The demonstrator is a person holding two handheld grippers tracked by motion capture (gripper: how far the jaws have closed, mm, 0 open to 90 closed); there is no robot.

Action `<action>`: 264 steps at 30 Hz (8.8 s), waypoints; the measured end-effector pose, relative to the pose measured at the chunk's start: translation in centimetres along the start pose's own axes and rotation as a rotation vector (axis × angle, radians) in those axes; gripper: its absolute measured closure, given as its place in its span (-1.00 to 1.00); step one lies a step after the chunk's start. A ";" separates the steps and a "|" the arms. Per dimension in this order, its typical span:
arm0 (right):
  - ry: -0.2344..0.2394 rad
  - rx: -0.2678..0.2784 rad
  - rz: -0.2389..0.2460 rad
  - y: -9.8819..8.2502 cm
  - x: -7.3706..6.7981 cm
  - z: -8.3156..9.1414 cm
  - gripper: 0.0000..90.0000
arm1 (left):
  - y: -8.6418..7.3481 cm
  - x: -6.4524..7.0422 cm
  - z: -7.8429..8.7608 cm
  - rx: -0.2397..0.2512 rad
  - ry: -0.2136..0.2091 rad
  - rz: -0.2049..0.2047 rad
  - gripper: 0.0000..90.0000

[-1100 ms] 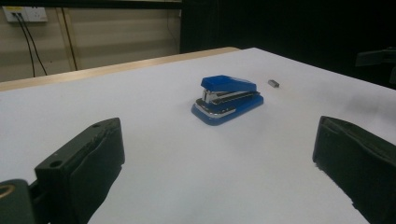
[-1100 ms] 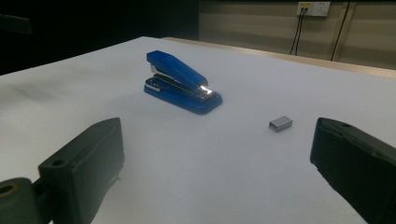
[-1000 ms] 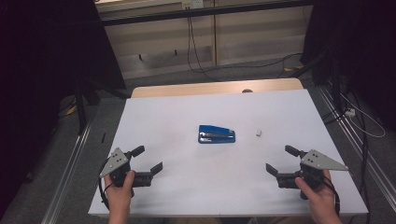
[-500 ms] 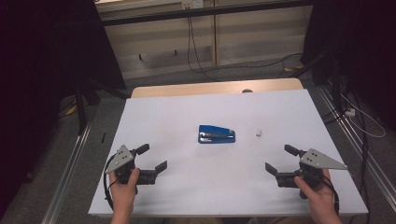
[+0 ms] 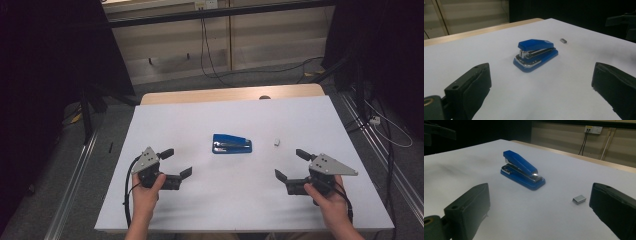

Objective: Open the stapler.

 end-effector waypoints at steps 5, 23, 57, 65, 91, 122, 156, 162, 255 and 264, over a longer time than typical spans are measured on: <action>-0.002 -0.006 -0.012 0.3 0.1 -0.9 -0.94 | 0.3 0.1 -1.6 -0.024 -0.009 0.008 -0.94; 0.011 -0.008 0.000 1.8 0.0 -4.5 -0.93 | 1.9 -0.2 -5.0 -0.003 -0.044 0.031 -0.93; 0.023 -0.015 -0.021 3.0 0.6 -8.9 -0.93 | 1.3 -2.9 -12.0 -0.162 -0.077 -0.034 -0.22; 0.029 -0.017 -0.019 3.1 0.7 -9.1 -0.93 | 0.7 -3.4 -12.9 -0.187 -0.103 -0.037 0.11; 0.041 -0.024 -0.025 2.9 0.3 -9.4 -0.93 | 2.7 -2.8 -13.5 -0.115 -0.149 -0.067 0.36; 0.094 -0.172 -0.138 2.4 -5.3 -17.9 1.00 | 4.8 -1.8 -13.6 -0.129 -0.142 -0.082 0.37; -0.009 -0.124 -0.138 2.8 -5.5 -19.8 1.00 | 4.6 -2.3 -13.0 -0.105 -0.153 -0.028 0.34; -0.013 -0.121 -0.137 2.9 -5.4 -19.6 1.00 | 4.0 -3.3 -12.4 -0.098 -0.145 0.004 0.46; -0.352 -0.146 -0.052 5.3 0.7 -12.3 1.00 | 1.1 -3.2 -14.0 -0.215 -0.052 0.004 1.00; -0.327 -0.191 -0.079 2.4 3.5 -11.0 1.00 | 1.1 -3.2 -13.9 -0.219 -0.054 0.009 1.00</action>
Point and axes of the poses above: each handheld gripper's, and its own axes: z roughly backward along the jaws, y roughly out of its top, x roughly to its right, the point moved 5 cm from there along -z, roughly forward along the jaws, and after that the axes turned 3 degrees about -x, right-handed, at the moved point
